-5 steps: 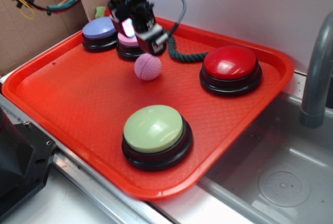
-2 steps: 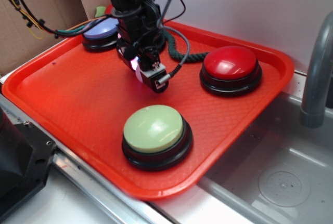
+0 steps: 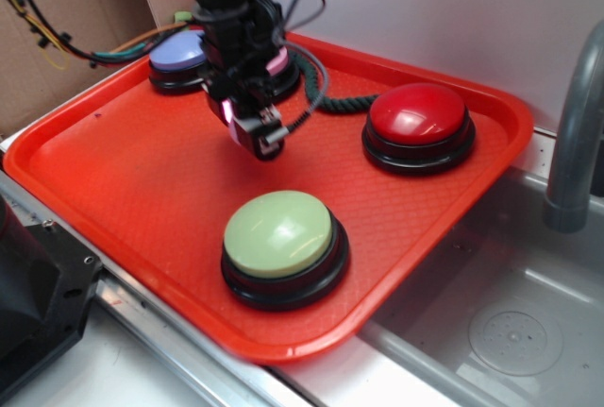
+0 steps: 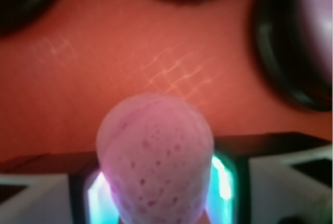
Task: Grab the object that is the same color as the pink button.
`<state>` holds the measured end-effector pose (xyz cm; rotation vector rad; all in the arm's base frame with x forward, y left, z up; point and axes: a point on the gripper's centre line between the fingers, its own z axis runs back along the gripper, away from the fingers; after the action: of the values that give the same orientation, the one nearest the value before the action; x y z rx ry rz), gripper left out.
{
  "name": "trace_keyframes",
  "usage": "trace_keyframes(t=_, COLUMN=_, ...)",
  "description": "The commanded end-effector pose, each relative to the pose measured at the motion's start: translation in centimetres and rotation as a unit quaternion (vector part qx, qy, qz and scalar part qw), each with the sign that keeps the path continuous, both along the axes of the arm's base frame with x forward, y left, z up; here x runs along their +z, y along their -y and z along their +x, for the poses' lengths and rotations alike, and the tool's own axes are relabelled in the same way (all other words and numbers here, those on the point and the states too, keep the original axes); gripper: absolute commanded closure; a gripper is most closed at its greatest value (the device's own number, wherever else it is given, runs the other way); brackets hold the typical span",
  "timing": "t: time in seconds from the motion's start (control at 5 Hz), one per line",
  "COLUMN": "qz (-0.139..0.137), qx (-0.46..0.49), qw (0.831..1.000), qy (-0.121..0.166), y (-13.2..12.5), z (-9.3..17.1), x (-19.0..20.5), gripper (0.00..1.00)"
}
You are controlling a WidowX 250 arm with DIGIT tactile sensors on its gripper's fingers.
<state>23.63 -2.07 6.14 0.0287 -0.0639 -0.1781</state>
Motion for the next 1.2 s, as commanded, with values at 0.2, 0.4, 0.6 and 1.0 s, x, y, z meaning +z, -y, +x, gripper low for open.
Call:
trace_keyframes(t=0.2, qz=0.015, qx=0.042, qw=0.998, qy=0.034, y=-2.3, z=-5.3, x=12.2, gripper=1.0)
trace_keyframes(t=0.4, qz=-0.006, qx=0.051, qw=0.997, qy=0.058, y=-3.0, z=-6.0, x=14.0, gripper=1.0)
trace_keyframes(t=0.6, qz=-0.019, qx=0.059, qw=0.996, qy=0.058, y=-3.0, z=-5.3, x=15.1, gripper=1.0)
trace_keyframes(t=1.0, qz=-0.028, qx=0.095, qw=0.994, qy=0.055, y=-3.7, z=-4.8, x=16.6, gripper=1.0)
